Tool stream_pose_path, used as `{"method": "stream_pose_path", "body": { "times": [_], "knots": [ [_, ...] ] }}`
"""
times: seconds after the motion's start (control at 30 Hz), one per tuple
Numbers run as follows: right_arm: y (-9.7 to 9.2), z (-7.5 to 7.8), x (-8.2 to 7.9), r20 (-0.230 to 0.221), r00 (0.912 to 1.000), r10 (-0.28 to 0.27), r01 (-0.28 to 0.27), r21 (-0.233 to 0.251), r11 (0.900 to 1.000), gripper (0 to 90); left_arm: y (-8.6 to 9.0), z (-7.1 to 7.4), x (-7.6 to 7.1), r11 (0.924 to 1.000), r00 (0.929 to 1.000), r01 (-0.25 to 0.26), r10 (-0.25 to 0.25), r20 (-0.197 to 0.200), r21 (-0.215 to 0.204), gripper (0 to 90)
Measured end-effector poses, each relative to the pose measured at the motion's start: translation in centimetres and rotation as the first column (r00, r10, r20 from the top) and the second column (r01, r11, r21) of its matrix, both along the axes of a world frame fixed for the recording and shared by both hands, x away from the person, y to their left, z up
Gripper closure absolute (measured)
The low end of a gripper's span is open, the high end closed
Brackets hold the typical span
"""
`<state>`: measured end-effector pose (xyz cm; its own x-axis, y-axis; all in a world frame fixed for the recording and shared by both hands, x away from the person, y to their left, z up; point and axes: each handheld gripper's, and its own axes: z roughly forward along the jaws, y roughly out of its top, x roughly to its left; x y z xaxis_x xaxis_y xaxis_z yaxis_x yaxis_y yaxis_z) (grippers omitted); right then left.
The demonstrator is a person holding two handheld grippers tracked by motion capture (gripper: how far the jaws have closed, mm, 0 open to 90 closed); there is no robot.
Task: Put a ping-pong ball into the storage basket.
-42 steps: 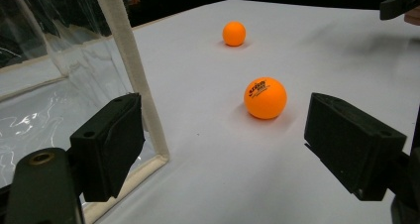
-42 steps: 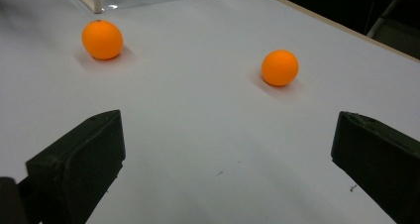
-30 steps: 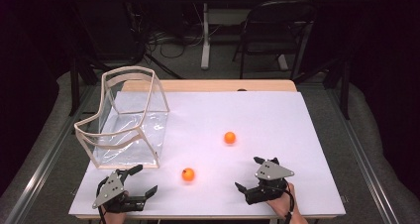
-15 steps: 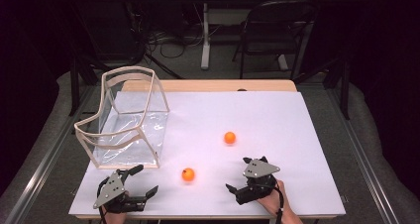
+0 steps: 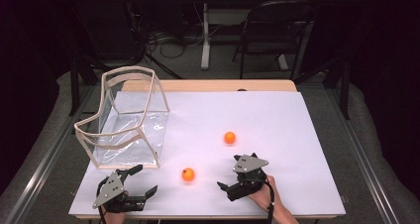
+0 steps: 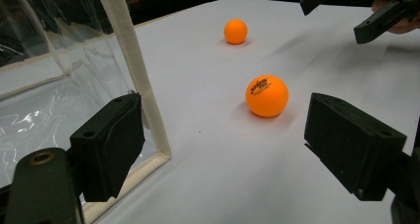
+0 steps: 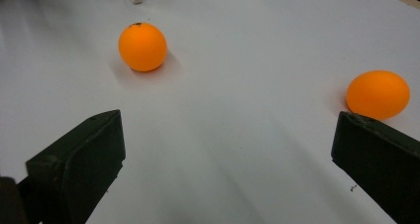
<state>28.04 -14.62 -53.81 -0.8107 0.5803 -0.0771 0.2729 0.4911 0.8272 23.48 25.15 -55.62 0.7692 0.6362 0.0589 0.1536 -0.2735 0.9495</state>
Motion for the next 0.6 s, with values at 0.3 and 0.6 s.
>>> {"method": "stream_pose_path", "body": {
  "times": [0.3, 0.6],
  "knots": [
    [0.9, 0.0, 0.6, -0.009, 0.9998, 0.018, -0.018, 0.007, 0.9998, 0.0, 0.0, 0.0, 0.0, 1.0, 1.0, -0.002, 0.002, 0.002, -0.001, 15.7],
    [1.9, -0.1, 1.1, -0.02, 0.9994, 0.027, -0.027, -0.023, 0.9994, 0.0, 0.1, 0.1, 0.0, 1.0, 1.0, -0.003, 0.003, 0.003, -0.004, 15.7]
  ]
}}
